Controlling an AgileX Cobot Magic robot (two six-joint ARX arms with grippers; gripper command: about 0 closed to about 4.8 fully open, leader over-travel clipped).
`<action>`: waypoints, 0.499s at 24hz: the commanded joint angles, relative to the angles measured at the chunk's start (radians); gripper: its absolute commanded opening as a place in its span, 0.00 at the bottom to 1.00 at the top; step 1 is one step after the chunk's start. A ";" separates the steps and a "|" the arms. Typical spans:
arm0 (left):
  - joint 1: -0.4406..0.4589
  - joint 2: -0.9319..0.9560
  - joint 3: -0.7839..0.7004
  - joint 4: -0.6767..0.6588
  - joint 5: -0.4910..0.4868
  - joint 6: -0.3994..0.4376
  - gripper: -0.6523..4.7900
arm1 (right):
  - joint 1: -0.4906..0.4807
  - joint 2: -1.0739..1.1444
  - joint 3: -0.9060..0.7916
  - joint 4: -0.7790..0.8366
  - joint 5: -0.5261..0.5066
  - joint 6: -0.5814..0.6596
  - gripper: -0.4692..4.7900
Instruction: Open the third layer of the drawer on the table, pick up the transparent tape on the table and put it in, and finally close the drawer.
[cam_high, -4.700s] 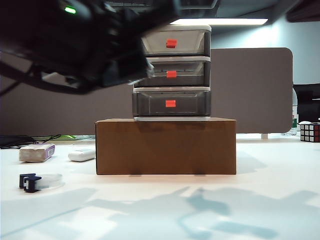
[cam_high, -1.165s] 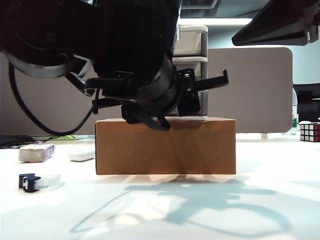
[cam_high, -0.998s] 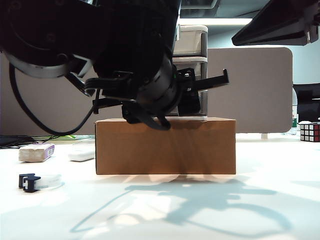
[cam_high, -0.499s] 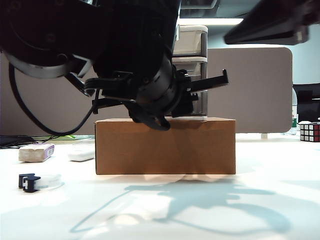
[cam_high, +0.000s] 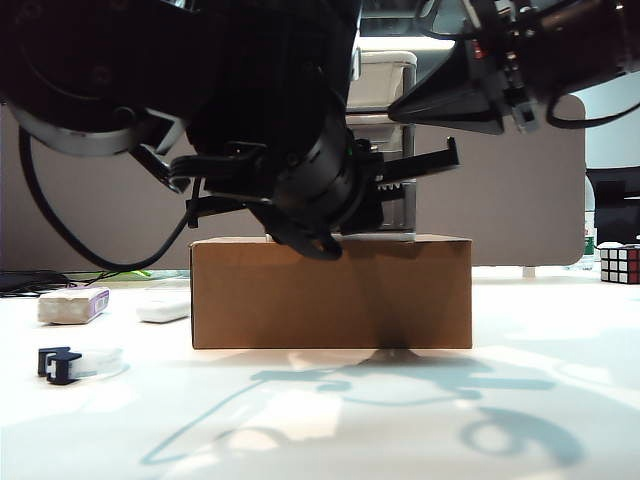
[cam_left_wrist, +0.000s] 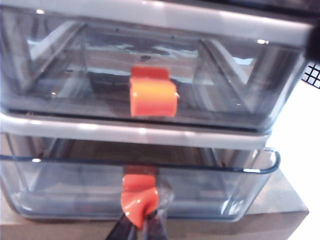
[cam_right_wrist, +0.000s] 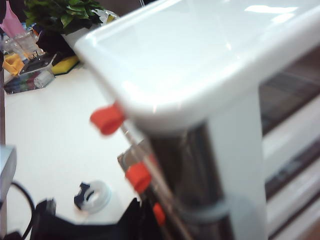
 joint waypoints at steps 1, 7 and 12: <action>-0.004 -0.001 0.003 -0.005 -0.004 0.002 0.11 | 0.001 0.020 0.039 0.018 0.000 0.007 0.08; -0.036 -0.002 0.001 -0.015 -0.057 0.004 0.11 | 0.001 0.029 0.059 0.021 0.009 0.007 0.08; -0.088 -0.002 -0.040 -0.003 -0.075 -0.001 0.11 | 0.000 0.030 0.059 0.021 0.014 0.003 0.08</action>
